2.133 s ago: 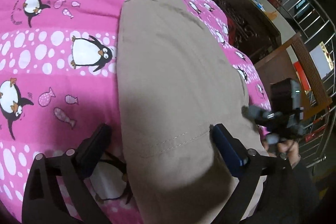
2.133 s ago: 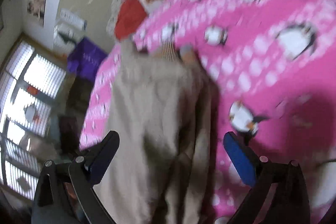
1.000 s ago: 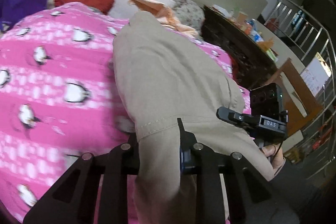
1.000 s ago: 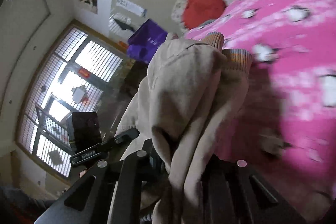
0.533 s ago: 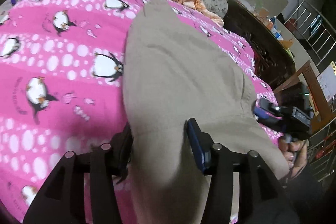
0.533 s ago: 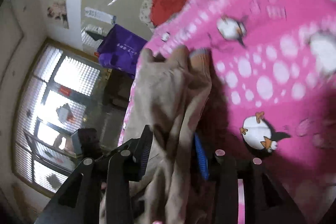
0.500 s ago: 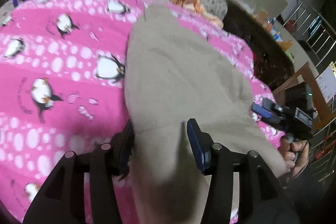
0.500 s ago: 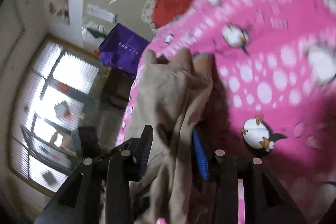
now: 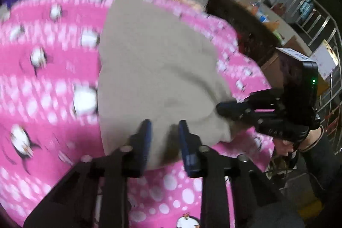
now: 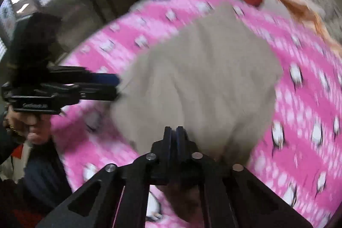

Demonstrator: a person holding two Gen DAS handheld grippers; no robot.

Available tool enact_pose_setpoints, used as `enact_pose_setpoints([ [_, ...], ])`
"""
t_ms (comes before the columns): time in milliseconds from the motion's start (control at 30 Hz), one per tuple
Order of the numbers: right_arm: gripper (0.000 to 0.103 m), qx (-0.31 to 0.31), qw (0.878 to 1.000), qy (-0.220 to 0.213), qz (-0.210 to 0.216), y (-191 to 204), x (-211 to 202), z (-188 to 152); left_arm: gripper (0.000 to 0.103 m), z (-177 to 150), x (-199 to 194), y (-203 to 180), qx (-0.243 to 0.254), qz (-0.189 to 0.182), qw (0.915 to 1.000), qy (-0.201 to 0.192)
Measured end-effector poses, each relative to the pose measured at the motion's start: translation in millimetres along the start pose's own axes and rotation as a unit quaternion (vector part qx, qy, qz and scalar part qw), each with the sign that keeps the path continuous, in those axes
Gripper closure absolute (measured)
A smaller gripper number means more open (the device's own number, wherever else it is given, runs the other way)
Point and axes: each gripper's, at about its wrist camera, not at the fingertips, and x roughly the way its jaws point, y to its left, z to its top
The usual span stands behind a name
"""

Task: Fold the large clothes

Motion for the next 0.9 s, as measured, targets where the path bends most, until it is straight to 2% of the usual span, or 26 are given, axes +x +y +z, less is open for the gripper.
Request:
enact_pose_setpoints([
  [67,0.103,0.027,1.0,-0.011,0.001,-18.2,5.9,-17.7,0.102,-14.1,21.5,6.5,-0.014,-0.005,0.9997,0.021],
  [100,0.103,0.044,0.999,-0.023,0.014,-24.5,5.5,-28.1,0.102,-21.8,29.2,5.3,-0.015,-0.01,0.9995,0.026],
  [167,0.103,0.098,0.991,-0.058,0.065,-43.7,5.4,-47.9,0.102,-30.4,33.3,1.3,-0.003,-0.006,0.9999,0.013],
  [233,0.103,0.127,0.985,-0.077,0.083,-49.1,6.7,-54.0,0.102,-26.5,31.8,3.1,-0.02,-0.011,0.9997,0.013],
  [300,0.103,0.14,0.983,-0.077,0.087,-50.2,5.2,-53.8,0.102,-23.8,27.0,3.8,-0.027,-0.012,0.9995,0.013],
  [400,0.103,0.161,0.98,-0.058,0.105,-51.4,-12.2,-41.3,0.101,-12.1,5.5,-8.1,-0.007,-0.003,0.9999,0.007],
  [433,0.103,0.157,0.98,-0.067,0.099,-48.9,-23.8,-34.1,0.099,-7.3,-3.5,-12.0,0.0,-0.005,1.0,-0.003],
  [467,0.099,0.152,0.981,-0.088,0.087,-45.8,-38.8,-23.8,0.093,1.5,-12.1,-15.6,0.005,-0.005,0.9998,-0.017],
  [533,0.094,0.158,0.976,-0.129,0.071,-42.1,-59.0,-2.9,0.074,34.3,-30.6,-20.7,0.008,0.002,0.9982,-0.059],
  [567,0.088,0.172,0.972,-0.149,0.055,-44.8,-64.8,10.0,0.057,55.9,-37.6,-23.2,0.013,0.01,0.9962,-0.085],
  [600,0.083,0.191,0.968,-0.161,0.031,-43.8,-70.0,22.9,0.049,68.0,-40.1,-24.0,0.016,0.019,0.9944,-0.103],
  [633,0.081,0.215,0.962,-0.166,0.009,-44.0,-70.4,36.6,0.048,91.2,-41.6,-23.4,0.018,0.035,0.9907,-0.131],
  [667,0.08,0.244,0.955,-0.166,-0.009,-44.7,-66.1,52.1,0.047,111.1,-37.6,-19.0,0.014,0.046,0.9888,-0.141],
  [733,0.08,0.275,0.947,-0.161,-0.043,-44.3,-51.5,74.6,0.047,153.0,-15.3,-10.5,0.007,0.072,0.9877,-0.139],
  [800,0.082,0.302,0.938,-0.147,-0.081,-49.5,-22.5,93.7,0.047,186.8,18.9,2.0,-0.006,0.091,0.9895,-0.112],
  [833,0.084,0.307,0.935,-0.143,-0.106,-51.2,-10.7,95.2,0.047,193.3,34.9,6.7,-0.015,0.1,0.9903,-0.095],
  [900,0.08,0.323,0.931,-0.126,-0.117,-62.3,14.7,85.2,0.047,204.2,67.1,12.5,-0.024,0.099,0.9928,-0.064],
])
